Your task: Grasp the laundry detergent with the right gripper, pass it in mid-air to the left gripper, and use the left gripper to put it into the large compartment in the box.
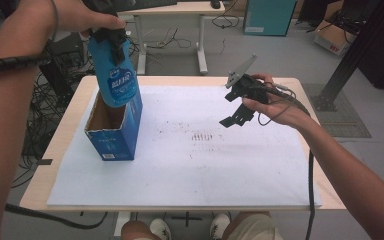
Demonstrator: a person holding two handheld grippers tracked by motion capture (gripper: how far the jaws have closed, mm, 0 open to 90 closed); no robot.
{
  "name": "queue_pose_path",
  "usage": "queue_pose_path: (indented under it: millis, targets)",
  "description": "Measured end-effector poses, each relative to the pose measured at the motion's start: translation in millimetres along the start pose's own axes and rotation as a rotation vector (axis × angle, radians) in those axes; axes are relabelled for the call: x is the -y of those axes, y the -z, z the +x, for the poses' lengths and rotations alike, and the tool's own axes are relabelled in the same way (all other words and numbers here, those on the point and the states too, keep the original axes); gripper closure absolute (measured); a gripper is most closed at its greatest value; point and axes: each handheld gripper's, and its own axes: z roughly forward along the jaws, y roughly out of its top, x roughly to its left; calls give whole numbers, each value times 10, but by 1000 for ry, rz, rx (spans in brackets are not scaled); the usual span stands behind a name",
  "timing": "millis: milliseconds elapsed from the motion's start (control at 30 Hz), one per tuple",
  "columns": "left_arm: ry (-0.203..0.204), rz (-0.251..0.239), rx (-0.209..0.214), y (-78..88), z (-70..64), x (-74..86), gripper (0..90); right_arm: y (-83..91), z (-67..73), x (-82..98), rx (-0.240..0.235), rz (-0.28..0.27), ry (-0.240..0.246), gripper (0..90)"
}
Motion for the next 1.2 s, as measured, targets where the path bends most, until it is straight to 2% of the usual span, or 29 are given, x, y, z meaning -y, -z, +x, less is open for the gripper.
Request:
queue_pose_path:
  millis: [67,133,200,267,400,933,1200]
  targets:
    - [59,-6,5,36,49,26,374,18,2,14,5,-1,-7,44]
    - [98,-16,4,57,80,41,374,39,-5,32,5,-1,-3,44]
    - [120,-20,-8,73,121,55,374,53,-10,50,9,-1,-1,44]
    - [156,-21,-7,78,136,63,374,64,-15,66,12,-2,-2,44]
    - [205,-23,-7,64,182,72,374,87,-10,94,13,-3,-10,45]
    - [436,-43,5,-138,456,132,374,143,-12,136,34,-5,-3,45]
    - [486,-38,-9,-267,532,127,374,155,-20,141,42,-8,15,45]
